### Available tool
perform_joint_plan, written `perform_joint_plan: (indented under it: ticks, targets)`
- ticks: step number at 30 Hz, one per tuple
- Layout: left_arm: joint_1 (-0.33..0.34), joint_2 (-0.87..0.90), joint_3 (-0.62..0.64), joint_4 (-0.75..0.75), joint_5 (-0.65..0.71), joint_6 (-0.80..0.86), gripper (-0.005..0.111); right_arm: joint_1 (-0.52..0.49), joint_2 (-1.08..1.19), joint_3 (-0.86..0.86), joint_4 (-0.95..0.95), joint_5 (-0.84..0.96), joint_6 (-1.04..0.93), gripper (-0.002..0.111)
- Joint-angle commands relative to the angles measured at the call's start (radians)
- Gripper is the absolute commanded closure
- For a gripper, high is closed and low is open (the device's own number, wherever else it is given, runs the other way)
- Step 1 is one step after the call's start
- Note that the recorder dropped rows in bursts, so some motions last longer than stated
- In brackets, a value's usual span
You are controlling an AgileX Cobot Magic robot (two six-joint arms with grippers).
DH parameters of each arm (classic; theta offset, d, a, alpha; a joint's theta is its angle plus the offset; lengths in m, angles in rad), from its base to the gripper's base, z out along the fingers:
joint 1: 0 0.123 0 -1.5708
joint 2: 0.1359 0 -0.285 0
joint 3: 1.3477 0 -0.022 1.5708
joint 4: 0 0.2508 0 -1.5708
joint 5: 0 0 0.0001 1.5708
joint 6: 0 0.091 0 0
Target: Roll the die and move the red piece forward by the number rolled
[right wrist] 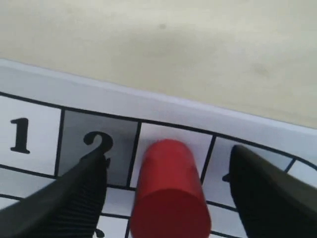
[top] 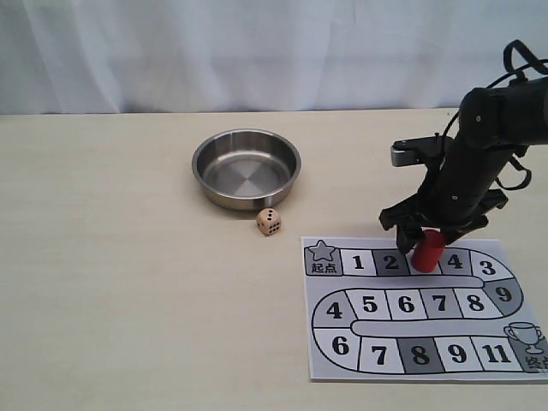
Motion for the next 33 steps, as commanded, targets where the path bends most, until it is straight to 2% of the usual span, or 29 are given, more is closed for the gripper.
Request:
perform_joint_plan:
  ticks: [1, 3, 5, 9, 12, 24, 30, 33]
  targets:
    - [0.0, -0.001, -0.005, -0.001, -0.013, -0.002, 0.107, -0.005, -0.047, 0.001, 0.008, -0.033, 0.008, 0.042]
    - [0.0, -0.001, -0.005, -0.001, -0.013, -0.002, 0.107, -0.005, -0.071, 0.001, 0.008, -0.033, 0.008, 0.043]
    - [0.0, -0.001, -0.005, -0.001, -0.013, -0.002, 0.107, -0.005, -0.096, 0.001, 0.008, -0.028, 0.018, 0.05]
    - [0.0, -0.001, -0.005, -0.001, -0.013, -0.002, 0.107, -0.021, -0.163, 0.001, 0.011, -0.028, 0.065, 0.086]
    - [0.0, -0.001, -0.005, -0.001, -0.013, -0.002, 0.107, -0.05, -0.2, 0.001, 0.0, -0.013, 0.063, 0.102]
    - [0.0, -0.001, -0.005, -0.001, -0.011, -0.002, 0.107, -0.165, -0.226, 0.001, -0.016, -0.004, -0.026, 0.104]
    - [0.0, -0.001, -0.005, -0.001, -0.011, -0.002, 0.107, -0.165, -0.256, 0.011, -0.029, 0.03, -0.017, 0.104]
    - [0.0, -0.001, -0.005, -0.001, -0.011, -0.002, 0.107, -0.165, -0.367, 0.037, -0.008, 0.033, -0.017, 0.104]
